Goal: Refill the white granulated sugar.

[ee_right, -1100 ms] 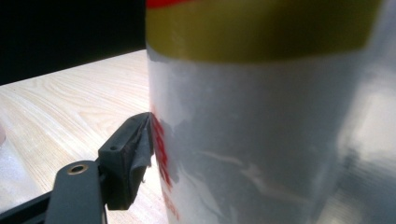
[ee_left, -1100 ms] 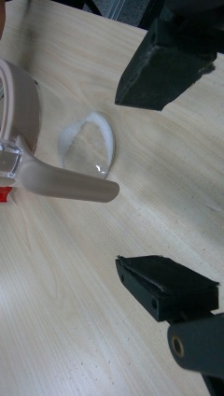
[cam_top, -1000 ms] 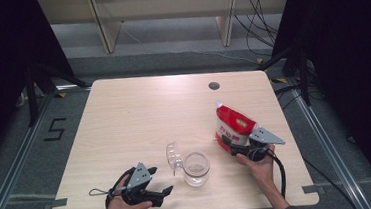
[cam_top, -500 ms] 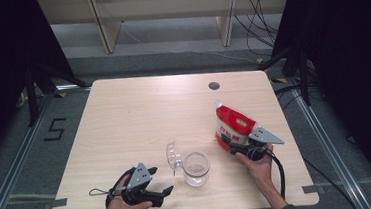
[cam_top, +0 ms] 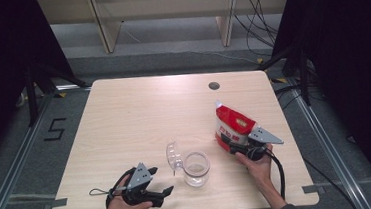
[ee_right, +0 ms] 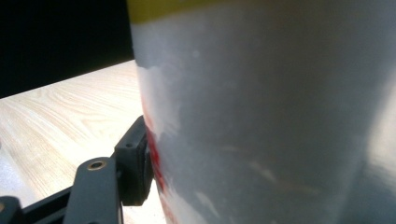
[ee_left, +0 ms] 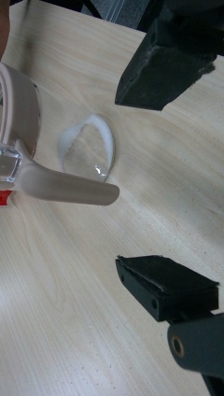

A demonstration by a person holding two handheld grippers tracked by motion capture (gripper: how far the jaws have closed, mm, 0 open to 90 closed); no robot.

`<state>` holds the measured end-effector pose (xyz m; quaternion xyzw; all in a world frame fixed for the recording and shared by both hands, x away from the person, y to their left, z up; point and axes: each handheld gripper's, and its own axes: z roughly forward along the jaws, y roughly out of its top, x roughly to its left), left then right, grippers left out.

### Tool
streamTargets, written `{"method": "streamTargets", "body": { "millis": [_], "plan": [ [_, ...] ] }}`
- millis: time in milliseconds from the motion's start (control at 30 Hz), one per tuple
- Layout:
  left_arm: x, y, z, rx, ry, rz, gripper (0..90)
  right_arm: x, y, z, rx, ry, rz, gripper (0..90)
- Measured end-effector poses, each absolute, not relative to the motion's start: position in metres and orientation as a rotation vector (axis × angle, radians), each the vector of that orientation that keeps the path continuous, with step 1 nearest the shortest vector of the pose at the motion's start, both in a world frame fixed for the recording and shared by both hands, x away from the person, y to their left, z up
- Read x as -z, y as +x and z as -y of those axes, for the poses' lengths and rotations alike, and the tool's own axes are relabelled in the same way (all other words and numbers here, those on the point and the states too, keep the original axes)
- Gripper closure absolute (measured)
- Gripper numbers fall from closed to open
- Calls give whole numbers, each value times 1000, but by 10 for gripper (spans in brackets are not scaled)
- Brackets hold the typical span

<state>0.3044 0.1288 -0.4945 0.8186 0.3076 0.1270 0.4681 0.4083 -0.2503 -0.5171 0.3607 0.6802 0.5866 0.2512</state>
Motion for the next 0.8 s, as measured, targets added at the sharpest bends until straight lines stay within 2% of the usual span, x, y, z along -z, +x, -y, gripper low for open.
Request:
{"method": "streamTargets", "body": {
  "millis": [100, 800],
  "plan": [
    [495, 304, -129, -307, 2003, -756, 177, 517, 408, 250, -1591, 973, -1848, 414],
    [494, 303, -128, -309, 1996, -757, 177, 513, 404, 252, -1585, 964, -1888, 467]
  ]
}}
